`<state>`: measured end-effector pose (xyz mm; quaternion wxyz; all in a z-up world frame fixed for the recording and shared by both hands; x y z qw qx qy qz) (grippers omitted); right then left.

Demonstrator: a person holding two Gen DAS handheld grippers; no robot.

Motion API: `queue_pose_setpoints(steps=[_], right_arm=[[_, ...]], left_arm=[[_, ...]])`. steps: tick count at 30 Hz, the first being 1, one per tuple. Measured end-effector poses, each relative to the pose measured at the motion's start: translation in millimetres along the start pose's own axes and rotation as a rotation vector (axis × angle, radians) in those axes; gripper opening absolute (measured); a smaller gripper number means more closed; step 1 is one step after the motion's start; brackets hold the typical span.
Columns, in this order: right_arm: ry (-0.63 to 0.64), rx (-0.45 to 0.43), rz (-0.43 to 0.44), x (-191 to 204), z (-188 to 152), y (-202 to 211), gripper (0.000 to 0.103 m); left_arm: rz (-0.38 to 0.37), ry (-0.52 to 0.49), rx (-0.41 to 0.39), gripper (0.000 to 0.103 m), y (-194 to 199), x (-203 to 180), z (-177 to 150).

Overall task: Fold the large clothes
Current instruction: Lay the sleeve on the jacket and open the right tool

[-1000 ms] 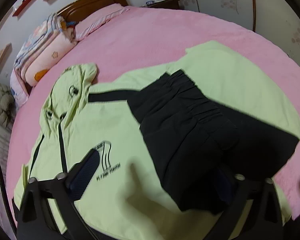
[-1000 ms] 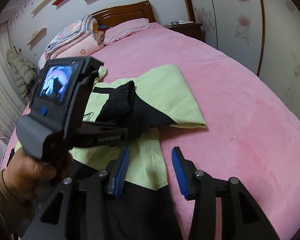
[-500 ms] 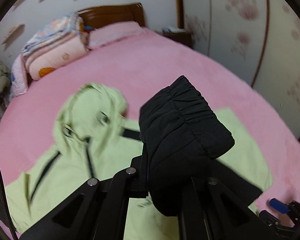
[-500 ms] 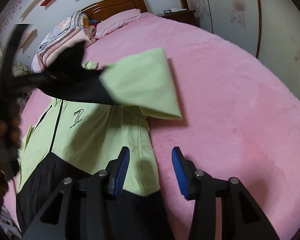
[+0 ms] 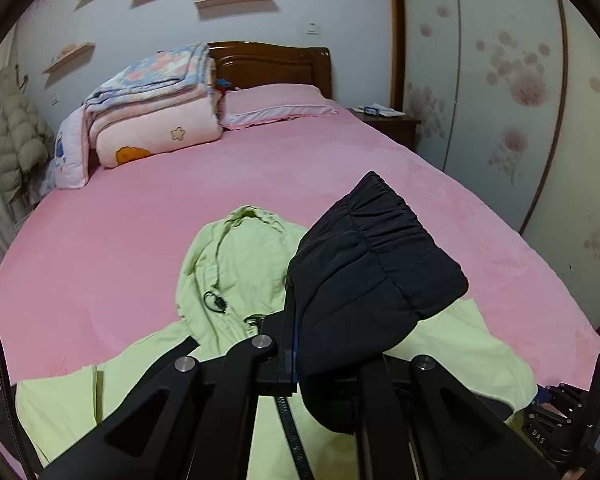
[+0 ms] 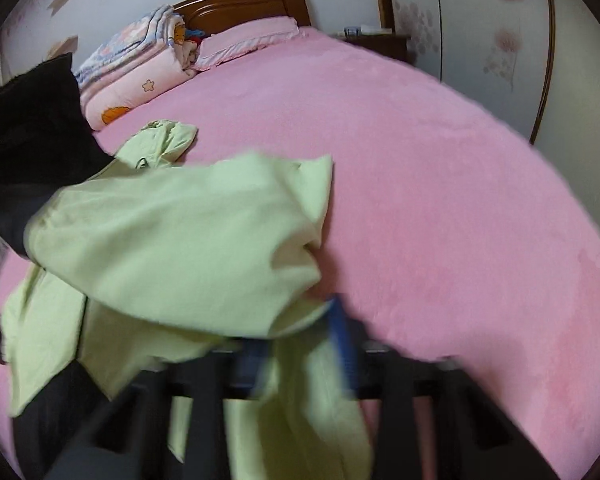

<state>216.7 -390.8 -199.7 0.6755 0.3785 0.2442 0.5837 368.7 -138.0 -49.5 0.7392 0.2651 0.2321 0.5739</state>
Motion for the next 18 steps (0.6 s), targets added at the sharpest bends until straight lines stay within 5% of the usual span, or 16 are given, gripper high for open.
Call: queue_pose_setpoints(steps=[4, 11, 14, 18], right_arm=[[0.071, -0.012, -0.042, 11.7, -1.7, 4.2, 0.020], [0.223, 0.031, -0.198, 24.0, -19.9, 1.0, 0.021], [0.240, 0.060, -0.228, 21.1, -31.5, -1.2, 0.023], [0.230, 0.074, -0.218, 17.0, -38.4, 3.8, 0.034]], left_arm=[[-0.005, 0.057, 0.023, 0.003, -9.3, 26.6, -27.1], [0.008, 0.298, 0.215, 0.008, -48.1, 83.0, -130.2], [0.005, 0.404, 0.309, 0.030, -55.4, 99.0, -175.5], [-0.037, 0.480, 0.330, 0.052, -43.6, 110.0, -200.3]])
Point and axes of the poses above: each gripper's, at about its wrist camera, not at the fingertips, and y roughly against the way its jaws point, x to its left, z to its top, the point moved 7 cm from there along -y, roughly the way its jaws point, and after that the axes turned 4 degrees about y, right-handed, at the moved point
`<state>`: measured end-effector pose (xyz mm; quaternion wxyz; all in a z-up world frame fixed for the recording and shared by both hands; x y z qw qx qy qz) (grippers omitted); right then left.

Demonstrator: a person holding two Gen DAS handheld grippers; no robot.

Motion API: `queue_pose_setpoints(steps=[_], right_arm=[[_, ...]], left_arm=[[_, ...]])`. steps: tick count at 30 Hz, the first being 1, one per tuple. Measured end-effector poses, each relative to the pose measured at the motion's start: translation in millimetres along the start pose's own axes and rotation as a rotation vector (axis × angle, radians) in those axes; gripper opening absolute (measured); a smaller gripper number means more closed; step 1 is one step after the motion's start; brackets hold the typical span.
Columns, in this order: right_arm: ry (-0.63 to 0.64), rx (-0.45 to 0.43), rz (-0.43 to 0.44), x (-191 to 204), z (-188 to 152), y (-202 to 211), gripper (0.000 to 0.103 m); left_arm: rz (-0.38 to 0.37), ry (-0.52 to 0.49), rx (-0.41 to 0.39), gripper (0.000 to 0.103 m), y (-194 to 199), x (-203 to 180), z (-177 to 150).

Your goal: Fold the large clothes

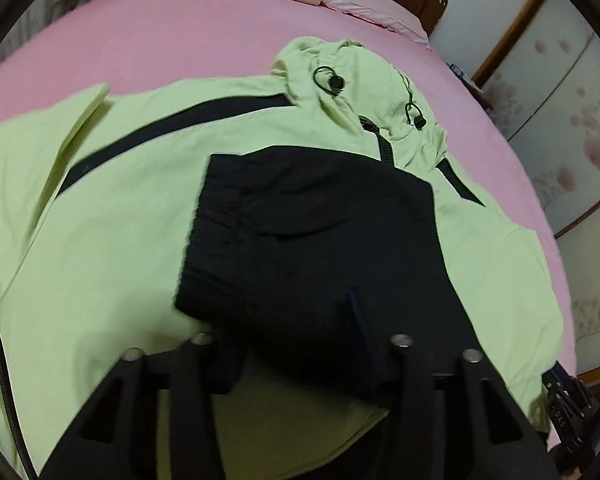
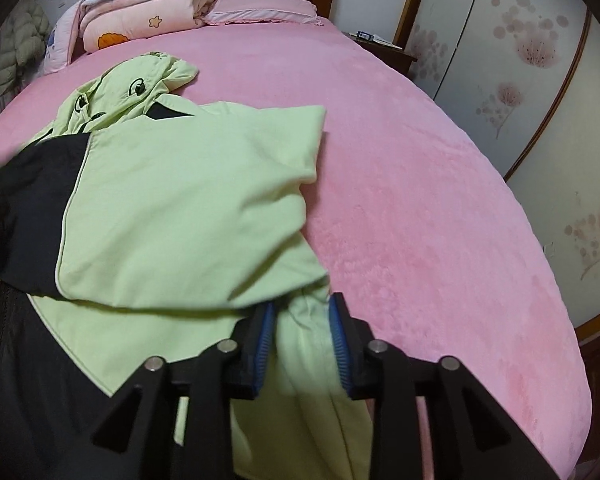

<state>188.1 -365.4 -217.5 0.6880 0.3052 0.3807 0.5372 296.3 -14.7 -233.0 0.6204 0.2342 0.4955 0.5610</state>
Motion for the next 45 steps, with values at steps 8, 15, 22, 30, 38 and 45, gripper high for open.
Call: queue_pose_setpoints(steps=[8, 15, 22, 30, 38, 45], right_arm=[[-0.053, 0.003, 0.120, -3.3, -2.4, 27.8, 0.038], [-0.087, -0.081, 0.206, -5.4, 27.4, 70.1, 0.040], [-0.110, -0.081, 0.234, -17.2, 69.3, 43.8, 0.055], [-0.240, 0.090, 0.328, -49.0, 110.9, -55.3, 0.055], [-0.349, 0.160, 0.434, -40.3, 130.8, -114.6, 0.050], [-0.108, 0.116, 0.186, -32.0, 148.2, -125.3, 0.001]], left_arm=[[-0.059, 0.045, -0.077, 0.067, 35.3, 10.7, 32.5], [0.002, -0.128, -0.096, 0.067, 49.3, -18.7, 42.5], [0.126, -0.140, -0.021, 0.067, 1.8, 5.0, 58.8], [-0.013, -0.069, 0.047, 0.066, -34.5, 18.7, 68.9], [-0.003, -0.098, 0.016, 0.029, -48.5, 1.0, 77.7], [0.070, -0.147, -0.030, 0.028, -57.9, -8.2, 80.5]])
Point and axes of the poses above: each gripper's, at about its wrist camera, not at the fingertips, and y roughly against the way its jaws point, x to its left, z to its top, the point moved 7 cm from there along -y, roughly the way its jaws point, and after that the axes turned 4 degrees about y, right-handed, at the moved point
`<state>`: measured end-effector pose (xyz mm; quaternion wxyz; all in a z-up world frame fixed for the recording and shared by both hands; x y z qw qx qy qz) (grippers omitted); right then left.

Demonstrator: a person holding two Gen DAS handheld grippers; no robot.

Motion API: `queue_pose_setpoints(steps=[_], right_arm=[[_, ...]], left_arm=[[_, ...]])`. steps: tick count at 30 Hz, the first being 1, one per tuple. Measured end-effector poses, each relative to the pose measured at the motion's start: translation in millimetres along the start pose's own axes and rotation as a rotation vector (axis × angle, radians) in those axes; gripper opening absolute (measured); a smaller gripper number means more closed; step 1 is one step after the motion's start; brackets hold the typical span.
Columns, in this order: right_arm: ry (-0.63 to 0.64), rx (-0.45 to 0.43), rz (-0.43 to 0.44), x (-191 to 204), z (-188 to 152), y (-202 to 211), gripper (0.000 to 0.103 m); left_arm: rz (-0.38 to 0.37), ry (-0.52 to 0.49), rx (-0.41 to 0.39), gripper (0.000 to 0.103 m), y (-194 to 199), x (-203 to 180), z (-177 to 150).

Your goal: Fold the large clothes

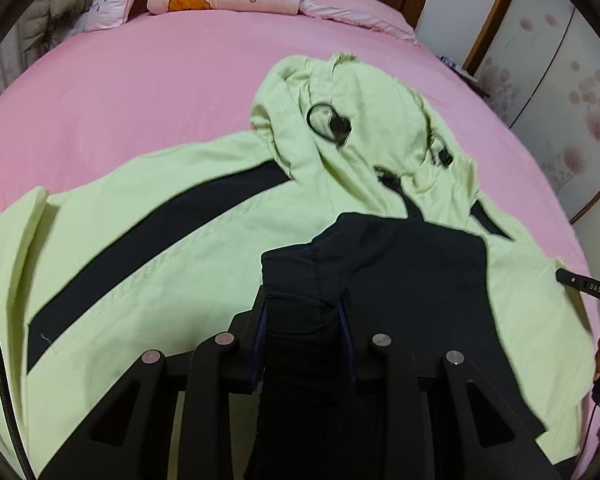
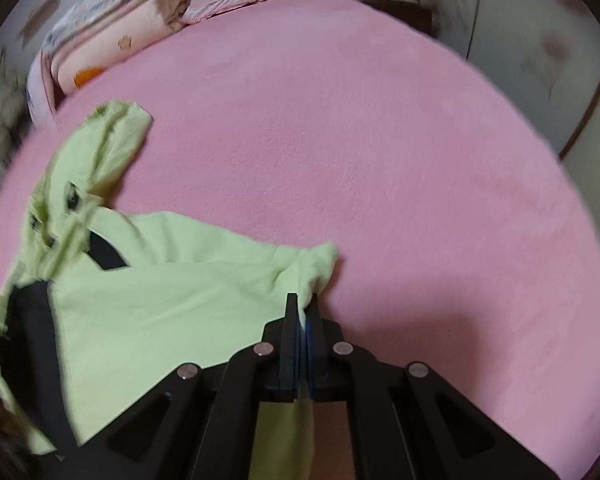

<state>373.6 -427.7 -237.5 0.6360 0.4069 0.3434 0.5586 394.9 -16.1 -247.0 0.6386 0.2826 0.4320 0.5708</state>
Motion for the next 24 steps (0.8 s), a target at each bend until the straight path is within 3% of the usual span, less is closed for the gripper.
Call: queue_pose_setpoints(steps=[5, 8, 10, 14, 17, 20, 24], right_arm=[[0.026, 0.025, -0.040, -1.6, -5.5, -13.8, 0.003], [0.018, 0.013, -0.062, -4.7, -4.0, 7.4, 0.014], [0.031, -0.029, -0.071, -5.8, -3.6, 29.7, 0.017], [0.056, -0.139, -0.073, 15.5, -16.5, 85.6, 0.033], [0.066, -0.170, 0.007, 50.2, -39.1, 107.9, 0.033], [0.105, -0.160, 0.052, 90.2, -64.7, 109.3, 0.032], [0.212, -0.146, 0.003, 127.9, -97.4, 90.6, 0.026]], left_arm=[[0.041, -0.032, 0.017, 0.031, -1.6, -2.2, -2.5], [0.069, -0.031, 0.033, 0.041, 13.4, 0.6, 0.0], [0.078, -0.030, 0.004, 0.054, 32.2, 0.8, 2.2], [0.042, -0.007, -0.105, 0.058, 78.8, -9.6, -0.6], [-0.022, 0.015, -0.129, 0.058, 94.2, -28.1, -15.0], [-0.006, 0.004, -0.124, 0.058, 86.7, -42.1, -28.3], [0.042, 0.038, -0.068, 0.056, 56.9, -40.7, -42.8]])
Point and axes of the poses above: each gripper's, at about its wrist camera, not at the fingertips, and y roughly against the way its jaws point, x to its left, z to its top, the point moved 7 cm from there along -y, roughly the way its jaws point, and after that the axes turned 4 degrees about y, right-handed, at the moved point
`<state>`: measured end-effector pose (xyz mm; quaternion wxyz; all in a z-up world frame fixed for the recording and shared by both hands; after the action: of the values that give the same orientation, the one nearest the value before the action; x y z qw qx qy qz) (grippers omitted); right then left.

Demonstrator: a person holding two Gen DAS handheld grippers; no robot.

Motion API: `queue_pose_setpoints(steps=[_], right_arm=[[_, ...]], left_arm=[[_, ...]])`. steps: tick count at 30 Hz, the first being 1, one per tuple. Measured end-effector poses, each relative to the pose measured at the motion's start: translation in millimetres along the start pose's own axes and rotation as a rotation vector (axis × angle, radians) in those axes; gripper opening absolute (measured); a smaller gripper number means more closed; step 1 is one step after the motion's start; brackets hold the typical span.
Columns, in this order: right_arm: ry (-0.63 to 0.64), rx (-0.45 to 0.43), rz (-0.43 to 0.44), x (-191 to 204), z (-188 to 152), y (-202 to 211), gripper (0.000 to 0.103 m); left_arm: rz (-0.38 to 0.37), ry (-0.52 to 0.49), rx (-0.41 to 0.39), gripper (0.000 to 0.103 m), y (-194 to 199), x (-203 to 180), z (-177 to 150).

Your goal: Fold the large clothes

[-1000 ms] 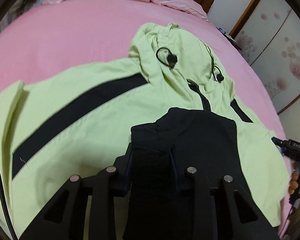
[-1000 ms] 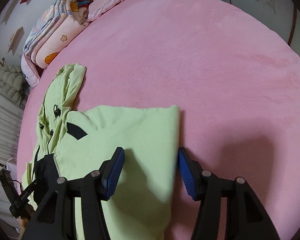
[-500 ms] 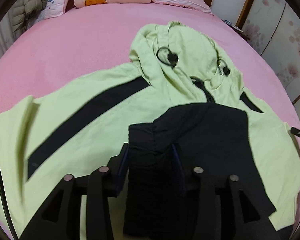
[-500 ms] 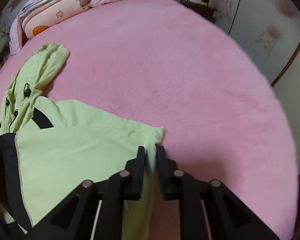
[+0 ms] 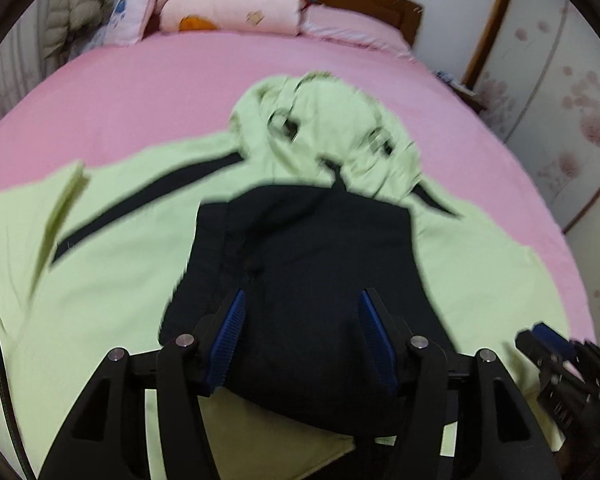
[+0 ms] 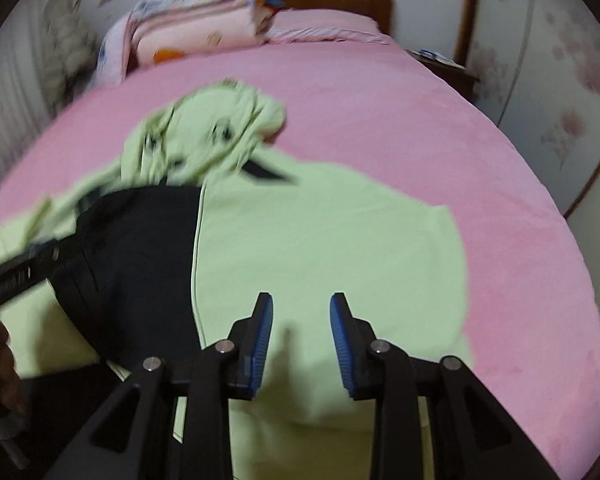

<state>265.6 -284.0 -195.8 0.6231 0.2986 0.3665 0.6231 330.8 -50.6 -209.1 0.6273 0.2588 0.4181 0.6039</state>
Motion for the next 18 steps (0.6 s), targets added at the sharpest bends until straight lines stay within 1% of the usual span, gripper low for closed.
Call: queue_pose_setpoints(steps=[1, 2, 3, 5, 6, 7, 9, 11, 13, 15, 16, 18], right_arm=[[0.027, 0.017, -0.036, 2.0, -8.6, -7.9, 0.023], [0.035, 0.023, -0.068, -3.5, -16.3, -12.7, 0.017], [0.039, 0.026, -0.109, -9.6, -22.2, -15.7, 0.016], [-0.003, 0.036, -0.199, -41.3, -32.6, -18.0, 0.013], [-0.034, 0.039, -0.220, -58.2, -37.0, -17.4, 0.010], [-0.070, 0.045, -0.231, -75.1, -41.9, -17.3, 0.000], [-0.119, 0.061, -0.221, -98.5, -49.9, -20.2, 0.000], [-0.139, 0.074, -0.232, -111.6, -54.2, -23.7, 0.000], [-0.153, 0.097, -0.301, -121.5, -59.0, -28.5, 0.000], [-0.215, 0.122, -0.271, -129.5, -64.1, -38.0, 0.000], [-0.233, 0.115, -0.255, -131.8, -65.1, -38.1, 0.000], [-0.239, 0.109, -0.251, -133.9, -64.5, -36.1, 0.000]], left_arm=[[0.020, 0.010, 0.015, 0.054, -6.5, 4.8, -4.1], [0.030, 0.020, 0.030, 0.053, -12.2, 10.3, -8.4], [0.037, 0.026, 0.043, 0.050, -17.5, 15.1, -11.6], [0.036, 0.018, 0.048, 0.047, -21.7, 19.9, -15.9], [0.038, 0.007, 0.043, 0.044, -22.1, 20.2, -16.6], [0.040, -0.007, 0.039, 0.044, -22.8, 19.2, -17.1], [0.040, -0.021, 0.042, 0.044, -24.0, 15.8, -17.2], [0.056, -0.031, 0.040, 0.044, -24.9, 14.0, -18.2], [0.062, -0.034, 0.039, 0.044, -25.5, 13.8, -18.4], [0.054, -0.032, 0.042, 0.044, -22.3, 14.8, -20.0], [0.052, -0.032, 0.043, 0.044, -21.6, 14.7, -19.7], [0.059, -0.041, 0.049, 0.045, -21.2, 13.6, -19.5]])
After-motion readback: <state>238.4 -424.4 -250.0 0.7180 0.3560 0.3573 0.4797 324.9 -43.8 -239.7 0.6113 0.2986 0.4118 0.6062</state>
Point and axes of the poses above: each gripper's, at about its wrist camera, not at the fingertips, and y roughly against the way its jaws point, x to its left, z to its top, the point moved 7 cm from there along -y, roughly the way its jaws point, and after that the axes turned 4 degrees about y, right-handed, at the moved point
